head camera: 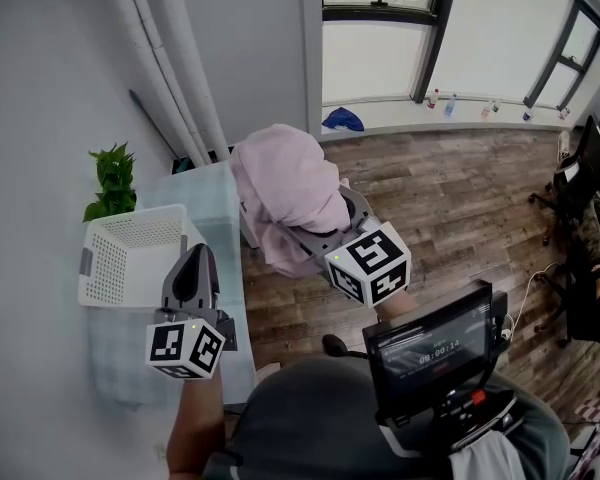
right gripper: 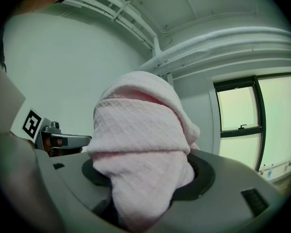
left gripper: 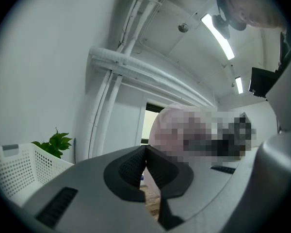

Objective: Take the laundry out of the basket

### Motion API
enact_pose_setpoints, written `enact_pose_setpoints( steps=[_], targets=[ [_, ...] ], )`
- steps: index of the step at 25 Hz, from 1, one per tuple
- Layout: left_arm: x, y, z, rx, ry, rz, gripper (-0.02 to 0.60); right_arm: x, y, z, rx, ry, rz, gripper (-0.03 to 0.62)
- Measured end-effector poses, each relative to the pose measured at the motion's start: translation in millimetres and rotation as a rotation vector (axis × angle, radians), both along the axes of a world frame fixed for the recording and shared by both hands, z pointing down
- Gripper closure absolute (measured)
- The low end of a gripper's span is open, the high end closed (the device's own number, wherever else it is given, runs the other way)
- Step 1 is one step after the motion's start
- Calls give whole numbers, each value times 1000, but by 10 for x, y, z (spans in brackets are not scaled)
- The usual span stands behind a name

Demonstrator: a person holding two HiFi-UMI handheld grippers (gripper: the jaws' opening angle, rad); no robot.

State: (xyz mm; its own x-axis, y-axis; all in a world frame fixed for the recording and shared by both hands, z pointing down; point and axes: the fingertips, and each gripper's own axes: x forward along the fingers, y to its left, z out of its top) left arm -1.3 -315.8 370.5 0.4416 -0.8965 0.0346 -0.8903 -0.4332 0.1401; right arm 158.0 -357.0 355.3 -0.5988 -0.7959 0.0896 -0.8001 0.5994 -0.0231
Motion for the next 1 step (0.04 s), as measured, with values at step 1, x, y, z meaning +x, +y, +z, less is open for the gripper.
enact_pose_setpoints(
  steps=[1],
  targets=[
    [6, 13, -7, 3, 2, 4, 580, 2, 7, -3, 0, 0, 0, 281]
  ],
)
